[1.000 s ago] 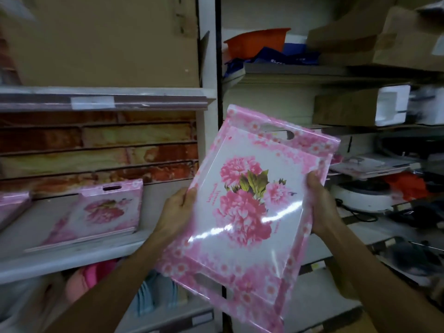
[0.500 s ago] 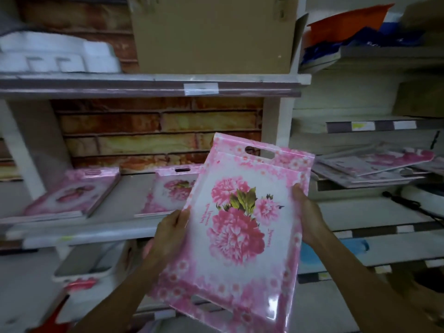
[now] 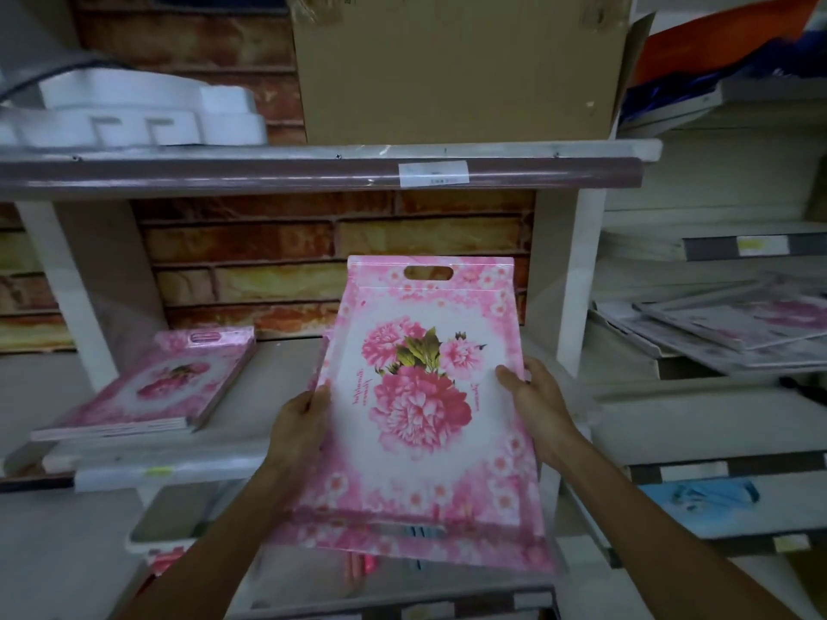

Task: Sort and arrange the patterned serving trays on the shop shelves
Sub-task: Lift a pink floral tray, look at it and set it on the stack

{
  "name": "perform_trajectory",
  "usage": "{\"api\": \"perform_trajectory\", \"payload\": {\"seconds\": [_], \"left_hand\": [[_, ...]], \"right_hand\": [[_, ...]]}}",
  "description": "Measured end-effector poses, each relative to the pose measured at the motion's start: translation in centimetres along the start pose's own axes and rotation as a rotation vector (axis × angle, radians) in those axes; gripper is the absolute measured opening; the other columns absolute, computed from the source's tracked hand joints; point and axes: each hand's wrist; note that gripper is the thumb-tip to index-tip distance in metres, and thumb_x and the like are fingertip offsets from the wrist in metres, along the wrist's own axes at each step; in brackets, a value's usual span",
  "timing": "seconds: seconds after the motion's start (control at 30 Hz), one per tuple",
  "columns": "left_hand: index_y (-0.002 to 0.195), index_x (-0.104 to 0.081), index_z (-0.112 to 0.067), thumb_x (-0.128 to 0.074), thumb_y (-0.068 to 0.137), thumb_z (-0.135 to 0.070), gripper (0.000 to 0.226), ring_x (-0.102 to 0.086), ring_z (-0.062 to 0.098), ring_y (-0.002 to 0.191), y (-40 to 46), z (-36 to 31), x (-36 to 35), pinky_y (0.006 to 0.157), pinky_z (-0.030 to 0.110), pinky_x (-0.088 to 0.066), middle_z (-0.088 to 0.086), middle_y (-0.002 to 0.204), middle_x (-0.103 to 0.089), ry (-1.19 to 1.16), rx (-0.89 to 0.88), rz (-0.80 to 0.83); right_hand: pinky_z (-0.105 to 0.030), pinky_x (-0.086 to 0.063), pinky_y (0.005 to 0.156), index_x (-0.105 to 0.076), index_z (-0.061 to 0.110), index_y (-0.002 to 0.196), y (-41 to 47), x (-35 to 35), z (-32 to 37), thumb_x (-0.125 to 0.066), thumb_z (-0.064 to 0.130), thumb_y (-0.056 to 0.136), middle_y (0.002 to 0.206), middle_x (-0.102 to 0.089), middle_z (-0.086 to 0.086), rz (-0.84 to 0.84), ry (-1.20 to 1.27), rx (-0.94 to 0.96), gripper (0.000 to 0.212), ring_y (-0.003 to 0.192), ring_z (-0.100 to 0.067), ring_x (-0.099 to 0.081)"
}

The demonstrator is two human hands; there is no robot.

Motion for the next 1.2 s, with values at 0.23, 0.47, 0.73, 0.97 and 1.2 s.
{"api": "perform_trajectory", "payload": {"seconds": [0.23,0.47,0.73,0.97,1.2], "left_hand": [[0.093,-0.064,0.009,-0.042,0.099,-0.044,0.058,-0.056,0.024,0.062,7.3,0.3,-1.1,0.056,0.033,-0.048,0.018,0.077,-0.061,-0.005,0.064,-0.057],[0.111,-0.05,-0.007,-0.055,0.094,-0.012,0.018,-0.056,0.023,0.067,12.5,0.4,-1.9,0.057,0.032,-0.048,0.013,0.086,-0.062,0.067,0.023,0.005],[0.108,-0.064,-0.017,-0.058,0.079,-0.03,0.032,-0.064,0.027,0.067,17.6,2.6,-0.7,0.07,0.051,-0.056,0.013,0.084,-0.072,0.267,-0.04,0.036],[0.105,-0.064,-0.021,-0.056,0.091,-0.017,0.017,-0.065,0.025,0.07,19.3,5.4,-0.9,0.069,0.04,-0.055,0.008,0.084,-0.072,0.344,-0.028,0.02],[0.103,-0.065,-0.018,-0.053,0.093,-0.016,0.016,-0.063,0.024,0.069,20.1,8.3,-1.1,0.063,0.029,-0.049,0.01,0.084,-0.07,0.41,-0.001,0.025]], "right_hand": [[-0.033,-0.057,0.068,-0.047,0.02,0.118,6.2,-2.4,-0.6,-0.053,0.014,0.098,0.1,-0.064,0.003,0.118,-0.074,0.023,0.022,0.086,-0.018,-0.068],[-0.041,-0.054,0.082,-0.053,0.013,0.119,13.8,-5.1,-2.2,-0.051,0.012,0.096,0.109,-0.065,-0.009,0.082,-0.209,0.086,0.023,0.095,-0.028,-0.066],[-0.03,-0.048,0.066,-0.061,0.012,0.106,18.6,-7.8,-4.8,-0.049,0.009,0.092,0.095,-0.067,-0.01,0.069,-0.246,0.047,0.019,0.074,-0.021,-0.062],[-0.023,-0.045,0.058,-0.063,0.011,0.107,20.6,-10.1,-7.9,-0.046,0.009,0.093,0.096,-0.067,-0.01,0.075,-0.37,0.04,0.022,0.07,-0.017,-0.06],[-0.007,-0.037,0.045,-0.066,0.01,0.099,21.0,-11.6,-10.7,-0.045,0.009,0.096,0.083,-0.063,-0.004,0.081,-0.509,0.046,0.021,0.059,-0.006,-0.053]]}}
Point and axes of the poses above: each hand's wrist, its own y-axis towards the middle knuckle, its own x-axis out of the back of the hand, z = x × y
